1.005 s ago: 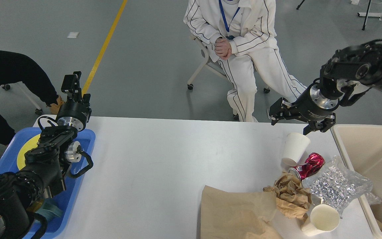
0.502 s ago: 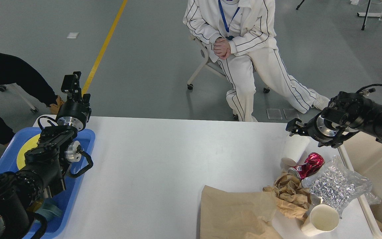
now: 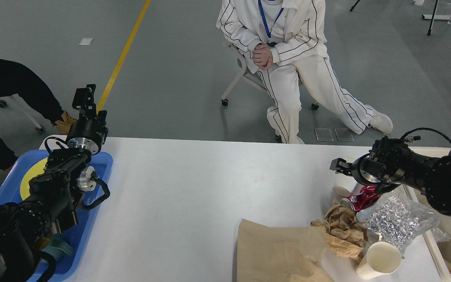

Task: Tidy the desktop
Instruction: 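Grasp the white paper cup with the right gripper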

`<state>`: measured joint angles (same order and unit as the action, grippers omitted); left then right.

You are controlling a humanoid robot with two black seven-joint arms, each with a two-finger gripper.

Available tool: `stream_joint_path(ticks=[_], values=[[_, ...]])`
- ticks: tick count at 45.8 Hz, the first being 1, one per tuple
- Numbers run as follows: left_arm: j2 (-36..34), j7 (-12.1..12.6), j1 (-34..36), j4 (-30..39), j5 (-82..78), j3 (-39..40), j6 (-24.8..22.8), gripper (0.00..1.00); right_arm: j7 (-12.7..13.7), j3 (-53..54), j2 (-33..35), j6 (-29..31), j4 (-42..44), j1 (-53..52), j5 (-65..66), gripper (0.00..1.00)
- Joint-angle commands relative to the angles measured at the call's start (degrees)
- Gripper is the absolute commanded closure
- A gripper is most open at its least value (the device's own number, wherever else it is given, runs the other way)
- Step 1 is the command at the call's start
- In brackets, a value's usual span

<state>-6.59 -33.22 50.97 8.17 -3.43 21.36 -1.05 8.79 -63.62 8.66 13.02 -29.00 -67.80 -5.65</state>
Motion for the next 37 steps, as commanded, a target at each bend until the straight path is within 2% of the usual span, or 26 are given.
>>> stream_joint_path(ticks=[1,11,16,37], values=[[0.0,0.0,0.0,0.0,0.0,0.0,0.0,0.03,0.0,0.1,-0.5,-2.4,1.9,2.0,-0.6,0.01],[0.0,0.0,0.0,0.0,0.0,0.0,0.0,0.03,-0.3,1.4,-0.6,-9.5,1.8,4.0,-0.9,0.07],[0.0,0.0,0.0,0.0,0.0,0.0,0.0,0.03,-0.5,2.5,-0.6,-9.9,1.5,4.3,-0.9,0.11],[0.0,0.0,0.0,0.0,0.0,0.0,0.0,0.03,-0.8,4.5,-2.2,-11.3,3.2,7.2,-0.4,0.11]])
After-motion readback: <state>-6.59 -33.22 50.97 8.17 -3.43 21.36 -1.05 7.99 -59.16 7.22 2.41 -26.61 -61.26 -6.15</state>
